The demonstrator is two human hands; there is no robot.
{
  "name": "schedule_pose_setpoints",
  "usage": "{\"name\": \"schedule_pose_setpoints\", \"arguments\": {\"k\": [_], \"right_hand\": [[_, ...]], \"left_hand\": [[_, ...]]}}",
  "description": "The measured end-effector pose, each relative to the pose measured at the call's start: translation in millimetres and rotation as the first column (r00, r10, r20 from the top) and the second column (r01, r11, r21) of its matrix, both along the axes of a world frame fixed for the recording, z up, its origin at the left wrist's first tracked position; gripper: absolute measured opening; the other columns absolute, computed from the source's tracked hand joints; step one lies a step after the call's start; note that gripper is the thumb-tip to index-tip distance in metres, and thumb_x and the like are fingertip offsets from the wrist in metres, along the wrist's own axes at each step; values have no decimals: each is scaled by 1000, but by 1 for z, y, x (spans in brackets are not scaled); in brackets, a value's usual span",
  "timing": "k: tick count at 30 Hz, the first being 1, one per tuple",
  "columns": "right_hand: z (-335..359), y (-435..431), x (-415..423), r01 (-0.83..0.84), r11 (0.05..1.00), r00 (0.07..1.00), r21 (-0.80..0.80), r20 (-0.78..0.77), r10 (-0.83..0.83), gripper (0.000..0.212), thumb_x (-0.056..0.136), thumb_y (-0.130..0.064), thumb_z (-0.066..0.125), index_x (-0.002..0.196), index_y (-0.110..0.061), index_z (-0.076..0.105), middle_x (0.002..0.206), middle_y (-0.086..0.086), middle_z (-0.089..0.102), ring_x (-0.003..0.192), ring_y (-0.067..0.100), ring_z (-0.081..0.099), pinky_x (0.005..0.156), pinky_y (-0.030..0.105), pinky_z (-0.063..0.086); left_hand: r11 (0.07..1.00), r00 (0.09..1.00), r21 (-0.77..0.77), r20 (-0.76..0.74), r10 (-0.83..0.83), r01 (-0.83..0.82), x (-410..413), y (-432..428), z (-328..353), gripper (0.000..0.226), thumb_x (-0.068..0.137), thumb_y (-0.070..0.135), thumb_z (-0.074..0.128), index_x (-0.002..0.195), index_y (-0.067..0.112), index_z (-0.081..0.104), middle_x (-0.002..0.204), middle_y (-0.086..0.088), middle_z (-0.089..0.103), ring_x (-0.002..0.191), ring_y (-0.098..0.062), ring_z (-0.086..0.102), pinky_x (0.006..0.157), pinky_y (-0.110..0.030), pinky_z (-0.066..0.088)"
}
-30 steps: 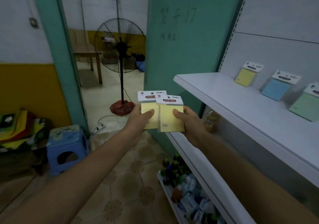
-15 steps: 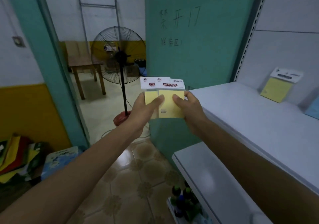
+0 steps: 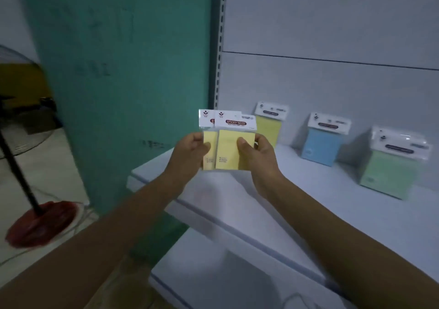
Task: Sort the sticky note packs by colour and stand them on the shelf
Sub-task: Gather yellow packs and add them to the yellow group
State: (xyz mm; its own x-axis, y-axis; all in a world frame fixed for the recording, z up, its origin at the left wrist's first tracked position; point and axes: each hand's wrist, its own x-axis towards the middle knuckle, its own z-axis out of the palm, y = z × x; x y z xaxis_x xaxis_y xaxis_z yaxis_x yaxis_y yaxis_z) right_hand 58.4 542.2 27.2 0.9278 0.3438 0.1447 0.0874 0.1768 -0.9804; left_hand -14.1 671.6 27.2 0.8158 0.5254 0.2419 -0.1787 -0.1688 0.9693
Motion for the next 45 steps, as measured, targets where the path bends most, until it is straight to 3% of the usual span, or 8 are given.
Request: {"name": "schedule_pose_setpoints", "arguments": {"k": [13,18,22,26,32,35,40,45], "right_hand": [[-1,6,97,556,804,816,-213,-46,-576,21,90,-14,56,111,-12,50,107,6,55,96,21,53,75,30,43],[-2,19,108,654,742,746,-146,-37,-665,14,91,-10,53,104,-14,47,98,0,52,80,8,50,61,20,38],[-7,31,116,714,693,696,-97,-6,-718,21,88,-7,52,106,-14,45,90,-7,50,82,6,48,63,18,39],[-20,34,117,717,686,697,-121,137,-704,47,81,-1,59,120,-17,40,98,-13,51,86,-5,50,62,1,42],[-28,29,124,662,720,747,-209,262,-611,68,76,-3,70,132,-19,34,105,-18,53,89,-16,52,69,-1,43],[-32,28,125,660,716,746,-227,307,-590,72,75,-6,73,133,-20,33,106,-26,50,87,-26,49,75,1,43],[-34,31,126,668,688,736,-284,393,-552,74,72,-10,76,131,-26,33,123,-12,50,96,-24,45,75,-3,38],[-36,32,126,698,655,703,-290,454,-548,60,79,-15,71,115,-44,33,114,-29,49,99,-21,48,81,3,40]], "left_hand": [[884,910,218,-141,-391,414,190,34,-5,20,79,5,71,82,22,61,81,2,61,89,-25,63,87,-46,55],[877,916,265,-75,-395,400,218,32,-10,27,77,8,74,70,22,51,71,6,58,67,-10,55,71,-30,49],[872,914,292,-20,-405,393,222,31,-20,25,80,11,71,70,21,49,74,4,59,69,-10,56,64,-20,46],[888,919,280,48,-392,364,223,27,-28,19,82,14,65,81,22,48,91,-4,59,74,-7,54,72,-26,46],[859,886,256,24,-464,443,230,25,-35,29,87,20,61,110,24,44,120,-2,51,103,-11,52,90,-32,47],[840,871,258,-9,-492,477,232,24,-33,28,90,20,54,117,22,47,122,-2,53,110,-15,52,96,-39,46],[778,862,409,-46,-504,477,227,23,-30,28,98,23,37,119,11,52,121,-10,51,110,-23,51,91,-36,43],[708,844,493,-114,-524,506,227,16,-40,54,94,37,37,141,12,33,137,-10,39,127,-26,40,103,-46,38]]}}
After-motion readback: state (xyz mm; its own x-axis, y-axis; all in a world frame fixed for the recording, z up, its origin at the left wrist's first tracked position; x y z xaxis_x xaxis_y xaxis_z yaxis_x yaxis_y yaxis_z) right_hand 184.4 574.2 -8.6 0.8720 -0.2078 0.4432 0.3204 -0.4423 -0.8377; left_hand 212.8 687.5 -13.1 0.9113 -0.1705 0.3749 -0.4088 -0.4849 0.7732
